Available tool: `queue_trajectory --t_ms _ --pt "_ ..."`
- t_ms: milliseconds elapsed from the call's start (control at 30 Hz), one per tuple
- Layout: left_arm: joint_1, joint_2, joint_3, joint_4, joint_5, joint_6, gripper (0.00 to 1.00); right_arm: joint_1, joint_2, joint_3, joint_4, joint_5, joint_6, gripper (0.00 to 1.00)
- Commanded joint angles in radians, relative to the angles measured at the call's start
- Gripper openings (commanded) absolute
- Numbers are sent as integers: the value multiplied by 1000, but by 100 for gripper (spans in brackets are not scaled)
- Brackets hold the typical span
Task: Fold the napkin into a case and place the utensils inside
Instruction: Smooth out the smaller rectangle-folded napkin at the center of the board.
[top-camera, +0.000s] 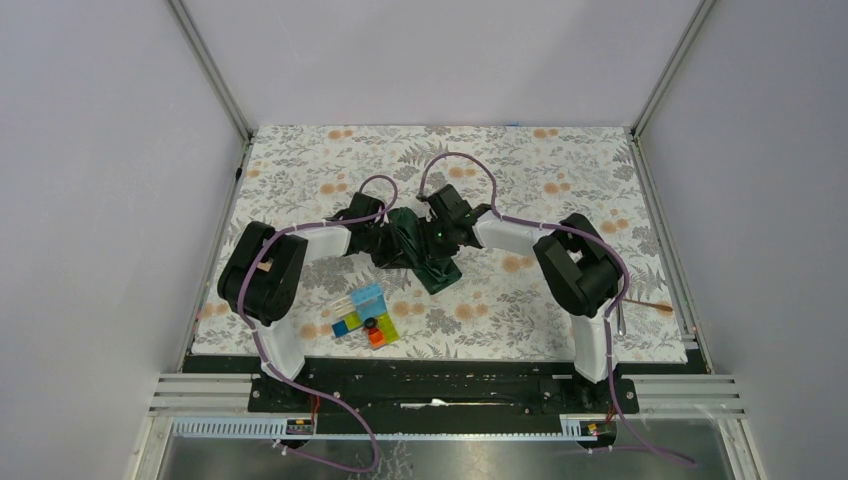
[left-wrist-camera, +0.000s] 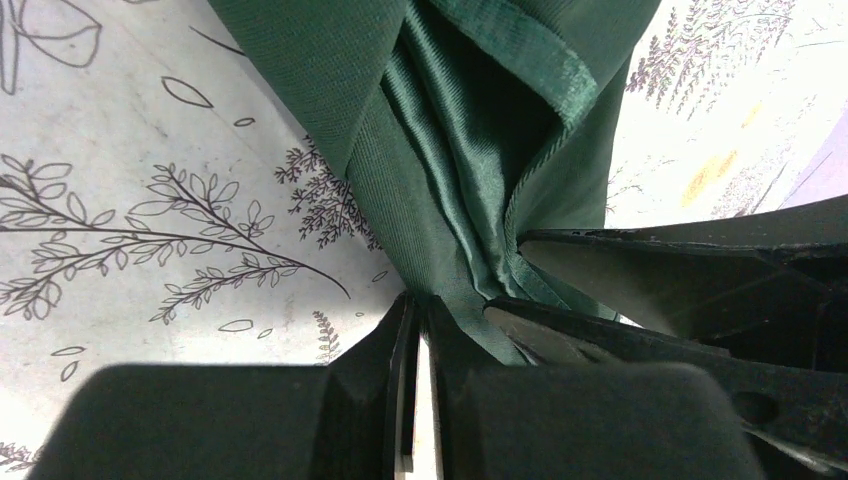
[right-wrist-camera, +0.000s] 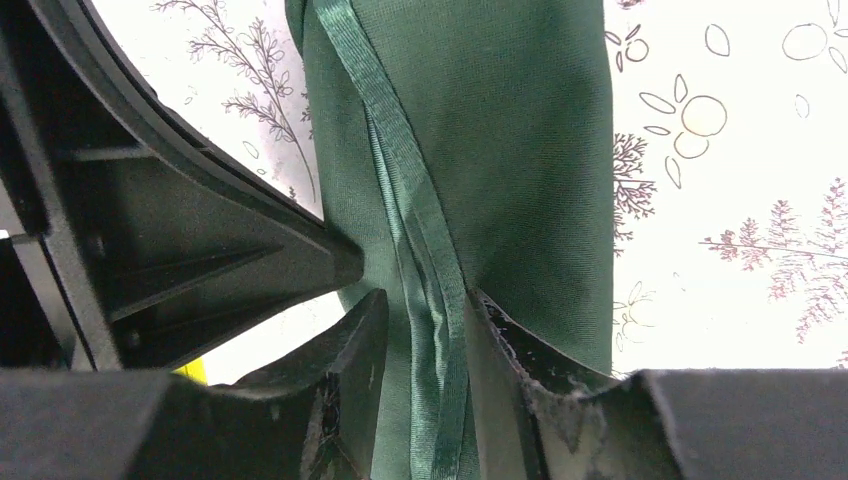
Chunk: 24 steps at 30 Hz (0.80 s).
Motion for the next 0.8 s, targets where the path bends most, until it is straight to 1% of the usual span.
queue_trajectory --t_ms 0,133,367,500,767 --pt "-5 3 -27 -31 -63 42 9 33 21 19 -24 109 -32 41" --pt "-5 5 -30 -28 -62 38 7 78 31 39 -56 201 -59 46" --pt "-4 0 -37 -20 -61 31 6 150 58 69 -114 388 -73 48" --pt "-5 -4 -40 -17 -62 28 5 187 72 77 -128 467 -84 42" --pt "-5 -7 -43 -16 -65 28 5 211 103 95 -143 537 -89 28"
